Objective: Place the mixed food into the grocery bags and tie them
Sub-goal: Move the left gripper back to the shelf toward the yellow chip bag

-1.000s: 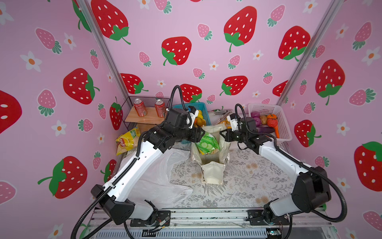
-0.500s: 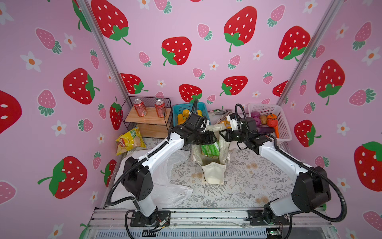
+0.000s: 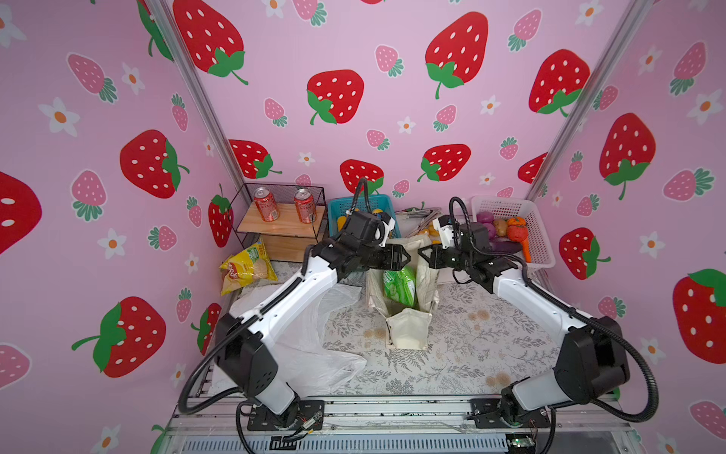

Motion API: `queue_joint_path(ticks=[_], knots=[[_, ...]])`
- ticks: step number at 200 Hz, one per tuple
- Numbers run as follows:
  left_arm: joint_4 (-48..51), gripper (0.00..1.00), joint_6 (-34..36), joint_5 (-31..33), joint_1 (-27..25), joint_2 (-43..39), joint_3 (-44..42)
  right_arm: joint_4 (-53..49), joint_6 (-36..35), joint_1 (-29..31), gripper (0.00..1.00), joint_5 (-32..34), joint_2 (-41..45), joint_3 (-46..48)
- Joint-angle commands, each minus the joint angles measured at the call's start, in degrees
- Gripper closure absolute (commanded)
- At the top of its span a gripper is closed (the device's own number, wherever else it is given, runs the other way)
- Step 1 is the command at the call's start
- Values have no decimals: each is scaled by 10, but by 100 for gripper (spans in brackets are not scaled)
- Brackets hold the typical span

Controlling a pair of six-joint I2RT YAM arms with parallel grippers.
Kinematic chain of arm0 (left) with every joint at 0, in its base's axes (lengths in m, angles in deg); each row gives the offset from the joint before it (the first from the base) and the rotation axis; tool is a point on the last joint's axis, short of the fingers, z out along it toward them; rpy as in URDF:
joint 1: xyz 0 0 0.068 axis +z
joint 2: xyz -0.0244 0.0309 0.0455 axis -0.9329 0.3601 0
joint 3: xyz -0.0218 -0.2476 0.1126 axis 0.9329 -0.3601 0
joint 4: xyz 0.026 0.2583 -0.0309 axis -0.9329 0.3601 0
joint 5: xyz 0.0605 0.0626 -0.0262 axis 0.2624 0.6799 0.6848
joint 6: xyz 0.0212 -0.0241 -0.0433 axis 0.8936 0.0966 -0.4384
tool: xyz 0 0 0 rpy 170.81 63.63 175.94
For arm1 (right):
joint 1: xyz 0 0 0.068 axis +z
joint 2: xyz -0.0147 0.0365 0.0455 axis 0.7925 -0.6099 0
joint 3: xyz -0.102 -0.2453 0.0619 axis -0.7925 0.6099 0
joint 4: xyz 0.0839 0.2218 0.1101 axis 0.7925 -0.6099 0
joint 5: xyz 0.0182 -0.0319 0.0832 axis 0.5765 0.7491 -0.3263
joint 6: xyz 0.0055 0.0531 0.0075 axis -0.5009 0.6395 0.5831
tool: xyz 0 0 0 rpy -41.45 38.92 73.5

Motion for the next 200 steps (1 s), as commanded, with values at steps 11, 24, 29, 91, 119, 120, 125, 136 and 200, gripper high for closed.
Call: queue_joint_path(ticks=[11,24,29,91,119,120,125,136,200], knots=[[47,28,-26,118,115,-140,-78,46,-17,-5,94,32,34,23],[48,27,-71,105,217,-183,-126,51,-19,-4,94,36,38,27],[43,27,-88,97,259,-196,-144,53,-21,-4,94,36,38,28],[-51,21,-193,174,510,-134,-257,65,-34,-4,94,29,37,45],[-81,14,-200,215,534,-41,-245,69,-39,-4,93,33,43,55],[-83,13,-200,215,534,-41,-243,70,-39,-4,93,32,43,54],[-86,13,-200,215,538,-17,-237,70,-39,-4,93,32,44,54],[-95,11,-197,205,543,19,-222,73,-38,-4,93,27,43,55],[-146,13,-172,184,543,177,-155,76,-36,-5,93,17,31,56]])
